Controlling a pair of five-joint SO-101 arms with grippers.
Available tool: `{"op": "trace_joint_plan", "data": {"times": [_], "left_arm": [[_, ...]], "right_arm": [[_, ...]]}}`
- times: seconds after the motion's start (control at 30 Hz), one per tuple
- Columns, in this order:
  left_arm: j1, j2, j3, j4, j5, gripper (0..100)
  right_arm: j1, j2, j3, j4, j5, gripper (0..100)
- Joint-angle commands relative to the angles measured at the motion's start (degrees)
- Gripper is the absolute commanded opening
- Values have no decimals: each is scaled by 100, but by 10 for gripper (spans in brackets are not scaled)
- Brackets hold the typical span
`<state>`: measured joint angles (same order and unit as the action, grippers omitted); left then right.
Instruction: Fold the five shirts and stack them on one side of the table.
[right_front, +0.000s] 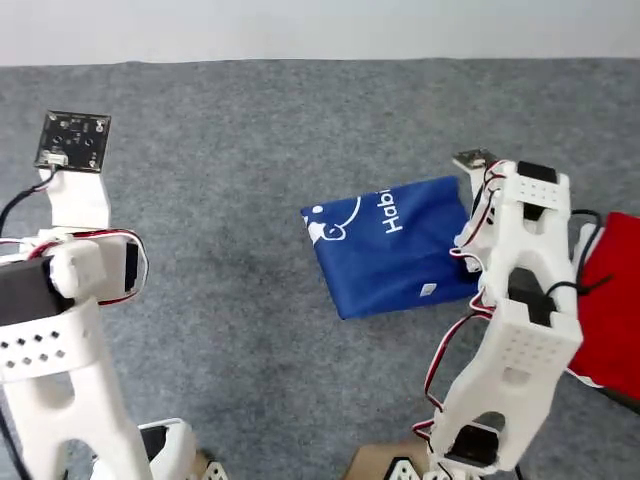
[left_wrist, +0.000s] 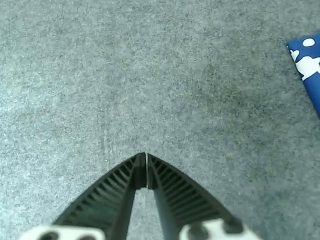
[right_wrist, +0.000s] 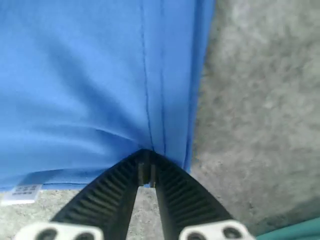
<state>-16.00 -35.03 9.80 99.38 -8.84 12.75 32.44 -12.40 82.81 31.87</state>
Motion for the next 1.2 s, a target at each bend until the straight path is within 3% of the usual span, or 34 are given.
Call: {"op": "trace_joint_plan", "data": {"times": [0.0, 0.5, 1.17], "left_arm": [[-9, -132, -31, 88, 53, 13], [9, -325, -22, 97, 62, 13], [35, -1785, 1147, 97, 26, 13]], "right_arm": [[31, -514, -510, 347, -53, 9], [-576, -2484, -633, 1209, -70, 9], [-576, -2624, -615, 1921, -800, 9]]}}
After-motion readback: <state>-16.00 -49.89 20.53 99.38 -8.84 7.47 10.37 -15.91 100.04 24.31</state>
